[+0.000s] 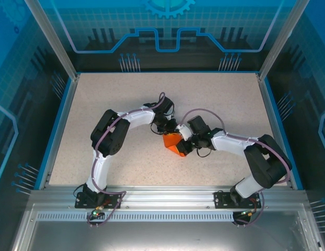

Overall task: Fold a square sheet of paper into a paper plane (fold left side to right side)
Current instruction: Third fold the triangle at the center of the table.

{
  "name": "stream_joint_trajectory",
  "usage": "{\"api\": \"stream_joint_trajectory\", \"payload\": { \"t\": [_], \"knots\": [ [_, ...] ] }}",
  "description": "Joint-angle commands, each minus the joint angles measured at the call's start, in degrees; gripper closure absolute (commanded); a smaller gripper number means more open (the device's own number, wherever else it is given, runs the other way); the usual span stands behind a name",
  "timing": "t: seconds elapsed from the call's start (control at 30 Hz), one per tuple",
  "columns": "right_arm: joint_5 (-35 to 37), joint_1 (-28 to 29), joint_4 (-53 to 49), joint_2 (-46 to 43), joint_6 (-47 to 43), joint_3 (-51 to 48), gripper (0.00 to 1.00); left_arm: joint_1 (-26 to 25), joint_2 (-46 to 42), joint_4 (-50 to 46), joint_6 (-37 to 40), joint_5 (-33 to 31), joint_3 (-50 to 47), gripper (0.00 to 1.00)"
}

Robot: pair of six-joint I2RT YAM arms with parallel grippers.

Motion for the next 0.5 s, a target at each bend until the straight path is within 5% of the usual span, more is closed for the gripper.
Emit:
{"api": "stream_joint_trajectory", "payload": {
  "t": [0.0,0.47],
  "knots": [
    [-5.16,-2.41,-2.11,2.54,2.81,2.94,1.0,-1.1,2.55,-2.72,1.48,-0.96,0.77,0.81],
    [-5.5,-7.13,-3.31,8.31,5.78,5.55,1.0,-1.21,2.83,-2.72,1.54,-1.05,0.82,0.82]
  ]
}}
